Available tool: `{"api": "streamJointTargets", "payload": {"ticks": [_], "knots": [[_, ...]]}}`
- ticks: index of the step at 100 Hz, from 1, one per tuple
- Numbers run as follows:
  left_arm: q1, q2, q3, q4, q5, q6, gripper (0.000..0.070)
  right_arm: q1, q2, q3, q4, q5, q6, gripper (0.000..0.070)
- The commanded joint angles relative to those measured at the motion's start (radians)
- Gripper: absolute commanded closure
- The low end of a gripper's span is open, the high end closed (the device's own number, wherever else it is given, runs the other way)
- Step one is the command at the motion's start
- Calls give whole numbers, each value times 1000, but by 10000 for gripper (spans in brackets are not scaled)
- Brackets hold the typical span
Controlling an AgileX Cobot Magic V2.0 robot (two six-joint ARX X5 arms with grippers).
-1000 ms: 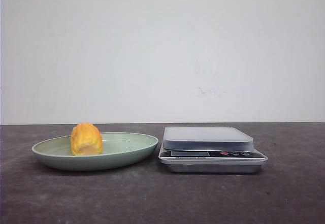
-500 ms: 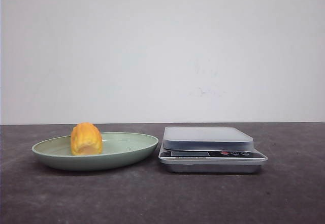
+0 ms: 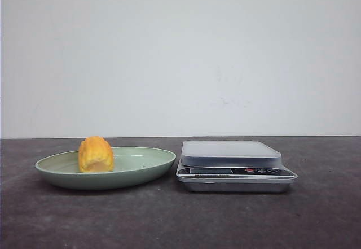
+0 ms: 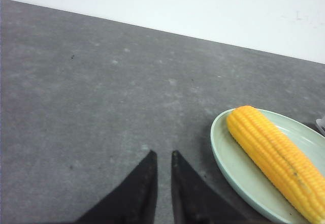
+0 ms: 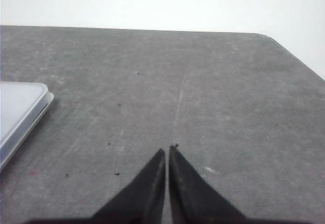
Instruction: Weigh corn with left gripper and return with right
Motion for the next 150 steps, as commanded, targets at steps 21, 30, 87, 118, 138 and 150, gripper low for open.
{"api": "streamJointTargets", "payload": {"ticks": [21, 30, 87, 118, 138, 150], "knots": [[1, -1, 2, -5, 1, -145, 694, -1, -1, 9, 18, -47, 190, 696], [1, 11, 60, -6, 2, -237, 690, -1, 2, 69, 19, -60, 254, 697], [-16, 547, 704, -206, 129, -124, 123, 3, 394, 631, -192, -132, 211, 152], [-168, 837, 760, -148, 109, -127, 145, 37, 465, 750, -292, -145, 200, 153], [-291, 1072, 760, -61, 16, -144, 145, 40, 519, 822, -389, -185, 188, 152], [-351, 1204, 760, -5, -43, -144, 144, 40, 547, 847, -409, -221, 188, 152]]}}
